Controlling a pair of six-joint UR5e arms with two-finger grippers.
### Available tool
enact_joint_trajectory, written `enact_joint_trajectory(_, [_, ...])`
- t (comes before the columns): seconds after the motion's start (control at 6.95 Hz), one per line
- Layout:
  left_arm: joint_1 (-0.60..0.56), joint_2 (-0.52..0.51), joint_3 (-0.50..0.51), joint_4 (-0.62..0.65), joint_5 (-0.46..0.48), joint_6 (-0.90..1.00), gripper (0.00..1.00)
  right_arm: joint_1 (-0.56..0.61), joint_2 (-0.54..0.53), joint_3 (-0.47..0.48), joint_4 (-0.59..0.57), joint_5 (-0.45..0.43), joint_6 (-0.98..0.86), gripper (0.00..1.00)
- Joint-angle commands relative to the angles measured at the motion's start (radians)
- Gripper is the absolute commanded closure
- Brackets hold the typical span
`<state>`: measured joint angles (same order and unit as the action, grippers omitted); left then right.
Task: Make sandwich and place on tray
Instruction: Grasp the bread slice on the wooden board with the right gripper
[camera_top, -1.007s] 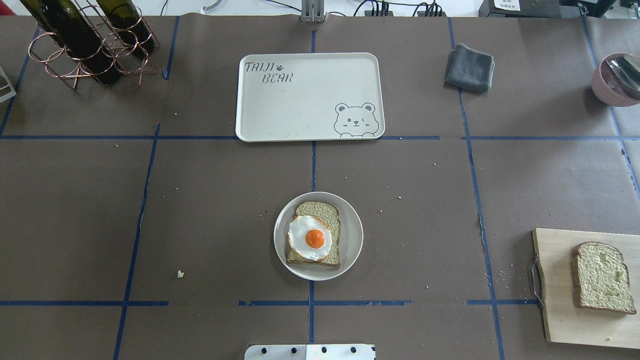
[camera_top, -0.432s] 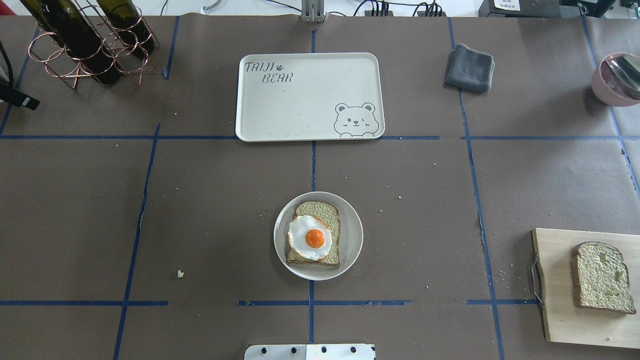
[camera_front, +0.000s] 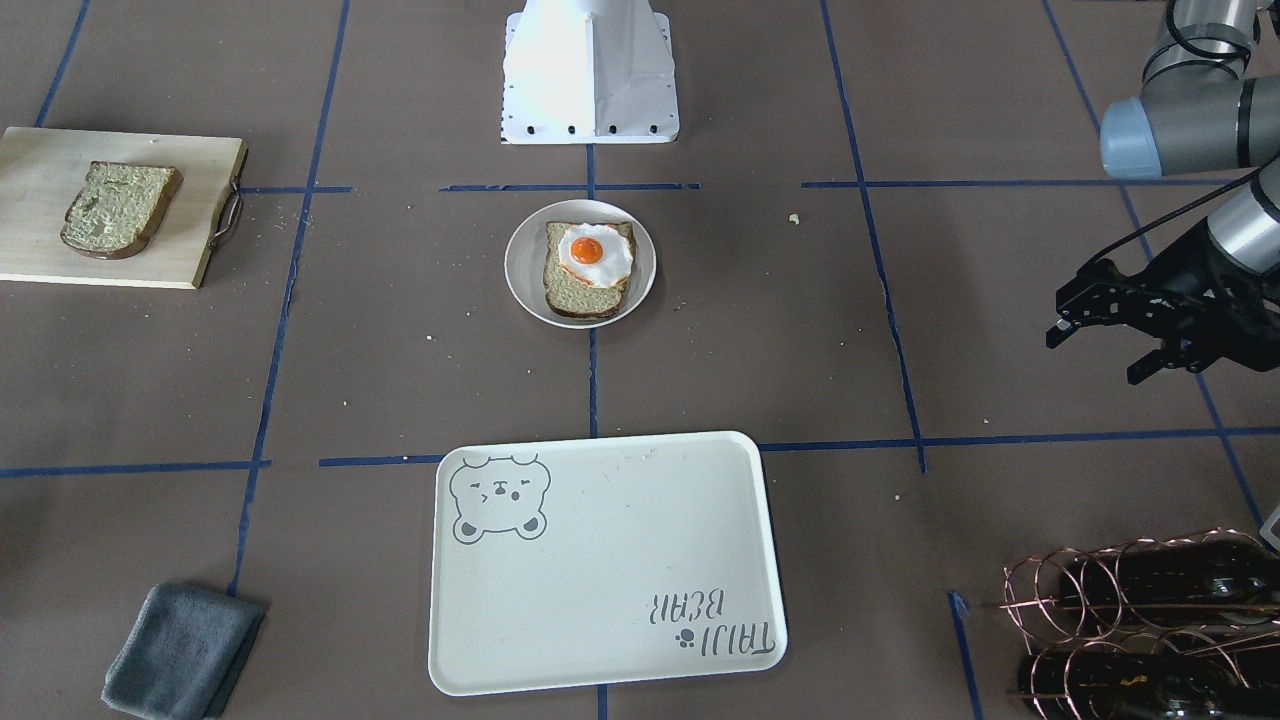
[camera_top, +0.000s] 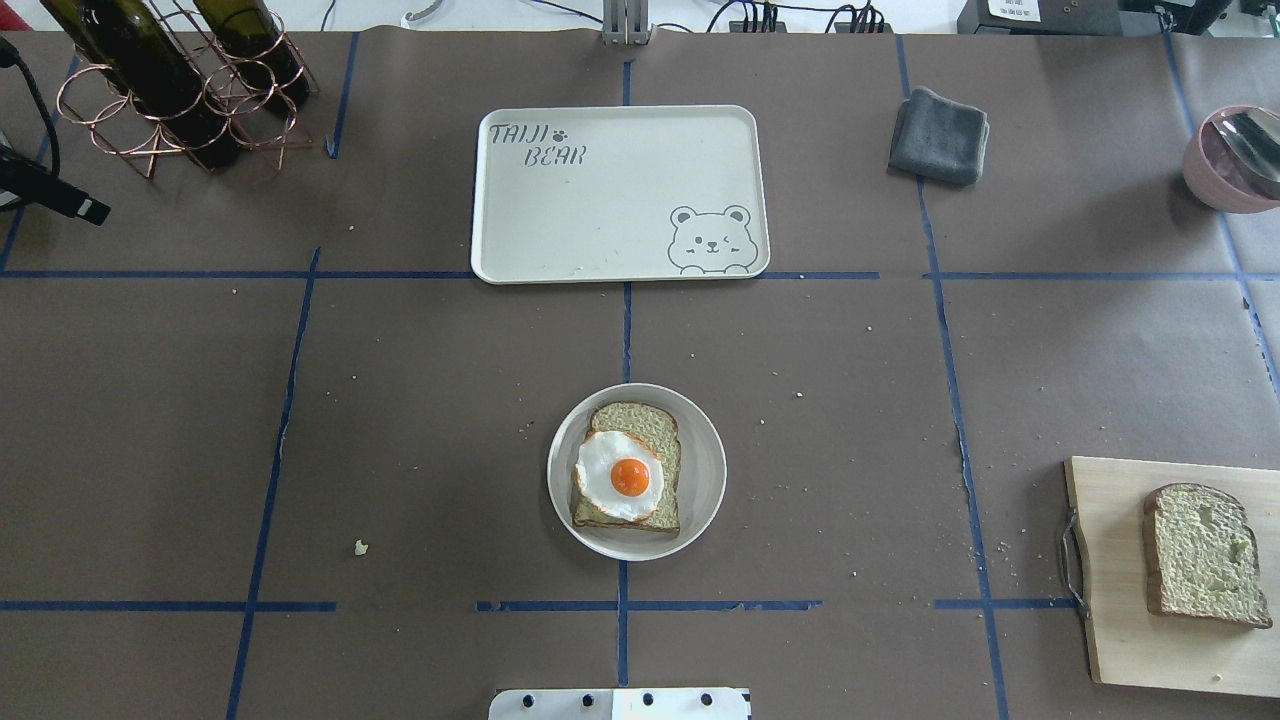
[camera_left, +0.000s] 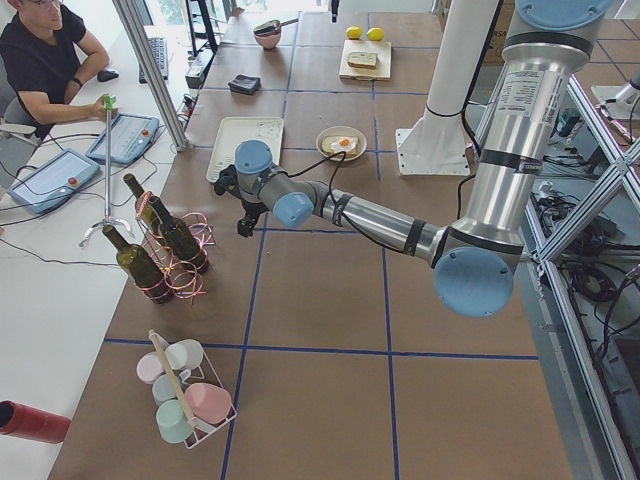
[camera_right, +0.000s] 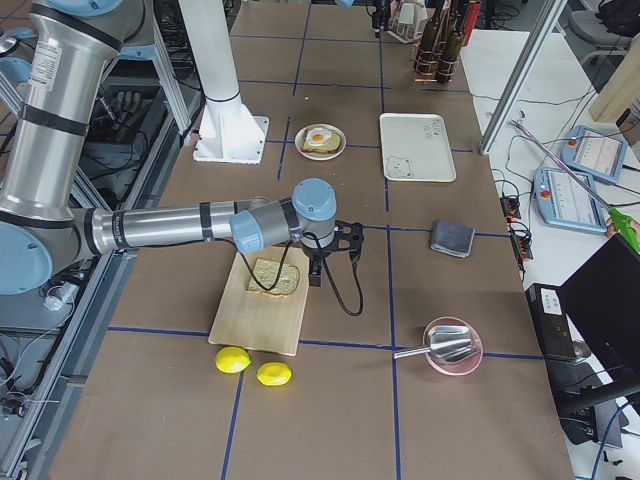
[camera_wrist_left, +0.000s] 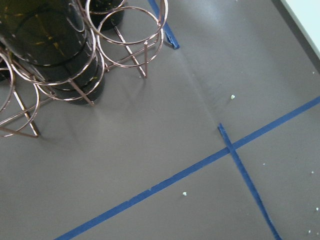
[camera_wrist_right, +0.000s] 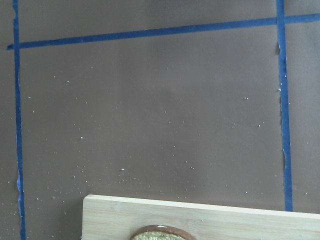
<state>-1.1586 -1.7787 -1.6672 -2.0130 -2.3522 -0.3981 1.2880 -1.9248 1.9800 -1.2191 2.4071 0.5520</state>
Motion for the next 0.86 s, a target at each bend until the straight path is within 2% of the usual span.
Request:
enact_joint_trajectory(0.0, [0.055,-0.016,-0.012,-0.059,0.001,-0.153,0.00,-0.166,-0.126,-0.006,0.319,-0.089,0.265,0.01])
enact_joint_trajectory(0.29, [0.074,-0.025,-0.016,-0.079,0.001,-0.205,0.00,-0.280,-0.212,-0.045,0.526,-0.165,0.376,0.02])
enact_joint_trajectory(0.43, [0.083,-0.030,-0.016,-0.081,0.001,-0.223,0.00,-0.339,-0.218,-0.122,0.649,-0.199,0.429,0.02])
enact_joint_trajectory(0.58, [0.094,-0.037,-0.016,-0.081,0.002,-0.235,0.00,-0.437,-0.218,-0.163,0.724,-0.291,0.497,0.03])
enact_joint_trajectory(0.72, [0.096,-0.041,-0.014,-0.084,0.002,-0.238,0.00,-0.503,-0.218,-0.197,0.795,-0.321,0.570,0.04])
